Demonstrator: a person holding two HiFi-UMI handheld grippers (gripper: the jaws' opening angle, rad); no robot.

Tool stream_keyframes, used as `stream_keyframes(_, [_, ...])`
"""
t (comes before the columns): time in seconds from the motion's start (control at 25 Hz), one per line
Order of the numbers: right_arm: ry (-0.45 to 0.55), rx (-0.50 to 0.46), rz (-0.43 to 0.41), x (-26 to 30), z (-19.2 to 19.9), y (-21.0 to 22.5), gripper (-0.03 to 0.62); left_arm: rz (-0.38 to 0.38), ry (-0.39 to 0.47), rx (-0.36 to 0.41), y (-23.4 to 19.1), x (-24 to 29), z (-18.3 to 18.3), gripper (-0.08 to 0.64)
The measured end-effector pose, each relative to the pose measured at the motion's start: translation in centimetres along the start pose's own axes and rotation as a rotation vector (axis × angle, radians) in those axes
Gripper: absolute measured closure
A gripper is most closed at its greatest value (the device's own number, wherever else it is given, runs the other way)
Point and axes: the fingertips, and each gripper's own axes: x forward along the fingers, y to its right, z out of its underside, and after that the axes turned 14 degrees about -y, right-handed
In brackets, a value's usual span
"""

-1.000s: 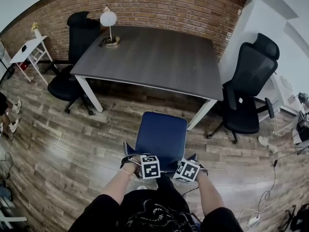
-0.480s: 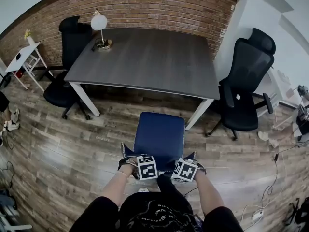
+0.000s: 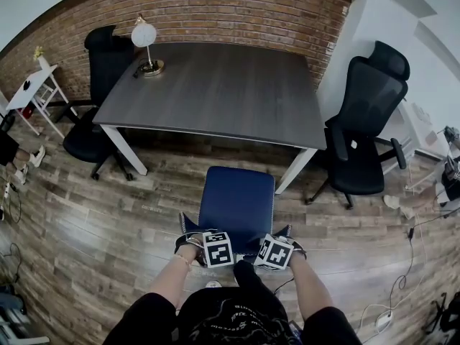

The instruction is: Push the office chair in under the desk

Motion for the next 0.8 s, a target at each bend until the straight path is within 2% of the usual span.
stream_keyframes(0.8, [0.001,0.003,0.002,-0.5,-0.2,1.9,0.417,0.007,0.003,0.002,-1.8,-0.4,-0.4,0.402])
